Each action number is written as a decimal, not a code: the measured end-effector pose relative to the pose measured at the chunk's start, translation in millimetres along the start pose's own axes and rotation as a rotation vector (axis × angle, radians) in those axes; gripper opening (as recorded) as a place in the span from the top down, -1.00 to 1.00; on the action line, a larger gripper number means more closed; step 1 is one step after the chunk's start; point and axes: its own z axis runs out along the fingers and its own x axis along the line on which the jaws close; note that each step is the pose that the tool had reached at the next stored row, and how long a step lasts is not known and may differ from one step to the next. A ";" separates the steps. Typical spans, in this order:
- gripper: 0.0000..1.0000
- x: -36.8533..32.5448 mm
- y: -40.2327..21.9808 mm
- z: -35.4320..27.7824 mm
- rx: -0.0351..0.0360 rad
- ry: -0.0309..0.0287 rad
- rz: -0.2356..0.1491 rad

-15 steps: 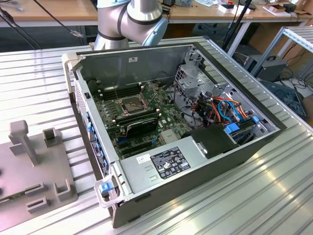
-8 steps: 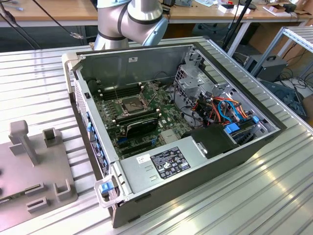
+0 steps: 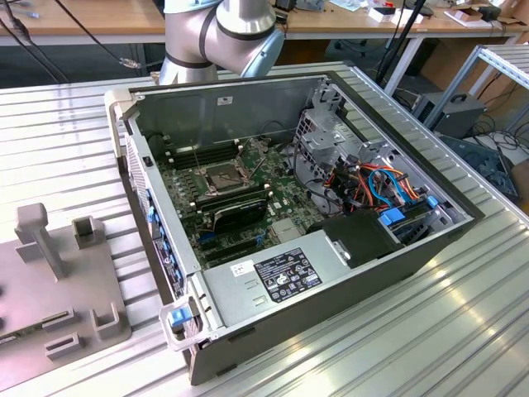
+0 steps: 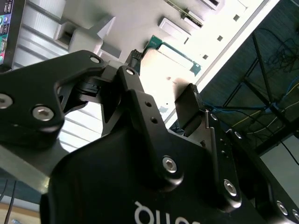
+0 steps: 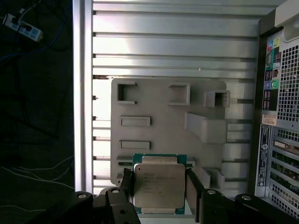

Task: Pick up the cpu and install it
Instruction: 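Pick up the cpu and move it towards the insertion slot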

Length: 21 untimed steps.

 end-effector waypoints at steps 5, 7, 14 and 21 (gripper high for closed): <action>-0.09 -4.1 0.0 0.1 -0.0001 -0.0001 0.000; -0.09 -5.5 -0.1 0.0 0.0000 0.0000 0.000; -0.09 -9.6 -0.2 0.0 0.0000 0.0000 0.000; -0.09 -17.2 -0.3 0.0 0.0000 0.0000 0.000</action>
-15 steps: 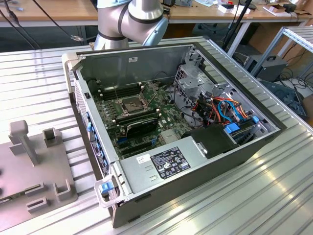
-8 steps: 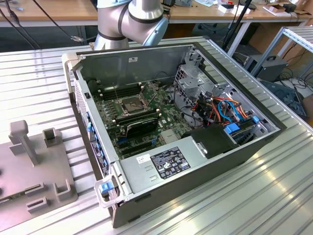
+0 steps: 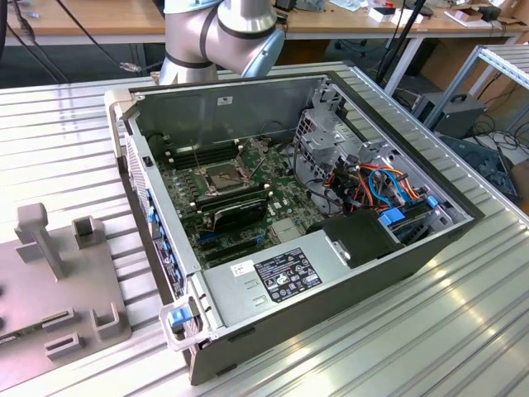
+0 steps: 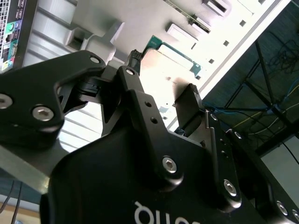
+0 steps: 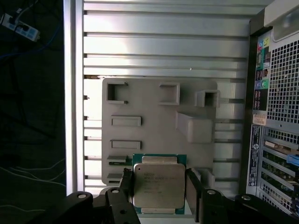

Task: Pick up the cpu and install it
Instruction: 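Pick up the cpu and move it towards the insertion slot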

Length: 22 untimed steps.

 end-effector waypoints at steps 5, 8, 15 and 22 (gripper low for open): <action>-0.09 -7.3 -0.1 0.0 0.0000 0.0001 0.000; -0.09 -12.8 -0.2 0.0 0.0000 0.0000 0.000; -0.09 -13.7 -0.2 0.0 0.0000 0.0001 0.000; -0.09 -19.2 -0.3 0.0 0.0000 0.0000 0.000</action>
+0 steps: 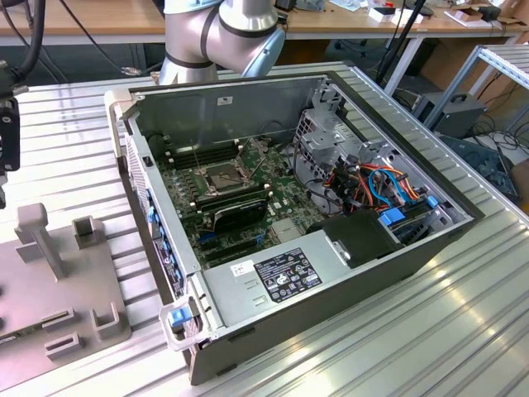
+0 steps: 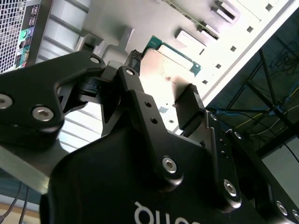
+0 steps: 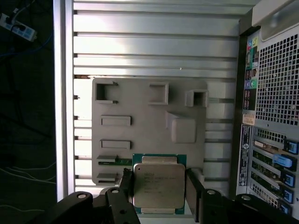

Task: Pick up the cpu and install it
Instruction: 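Pick up the cpu and move it towards the insertion slot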

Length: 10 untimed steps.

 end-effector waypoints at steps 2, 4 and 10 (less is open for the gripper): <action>-0.09 -3.1 -0.1 0.0 0.0000 0.0000 0.000; -0.09 -7.0 -0.1 0.0 0.0001 0.0000 0.000; -0.09 -18.5 -0.4 0.0 0.0000 0.0000 0.000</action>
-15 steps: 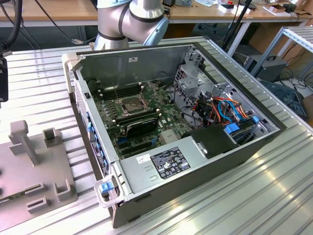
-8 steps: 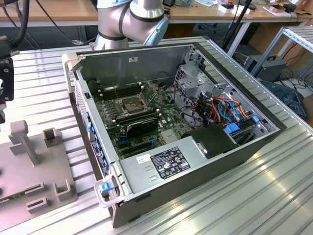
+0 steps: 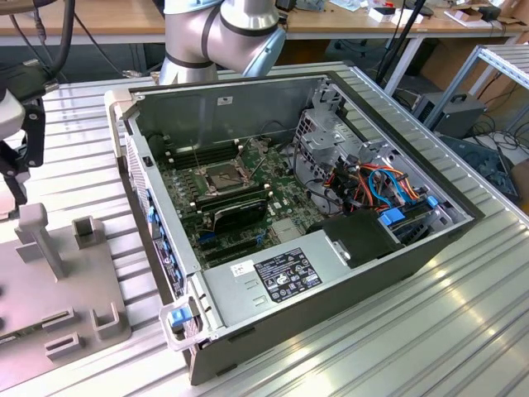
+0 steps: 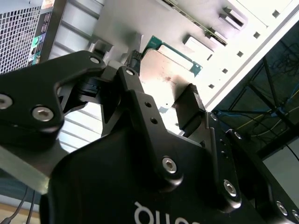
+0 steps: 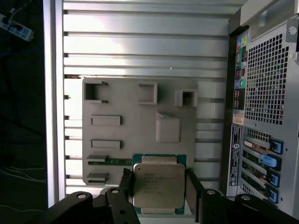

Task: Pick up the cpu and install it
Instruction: 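Pick up the cpu and move it towards the insertion slot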

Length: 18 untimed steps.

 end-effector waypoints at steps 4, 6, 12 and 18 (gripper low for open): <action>-0.09 -3.3 -0.1 0.0 0.0000 0.0000 0.000; -0.09 -3.4 0.0 0.0 0.0001 0.0001 0.000; -0.09 -3.7 -0.1 0.0 0.0000 0.0000 0.000; -0.09 -4.8 -0.1 0.0 0.0000 0.0000 0.000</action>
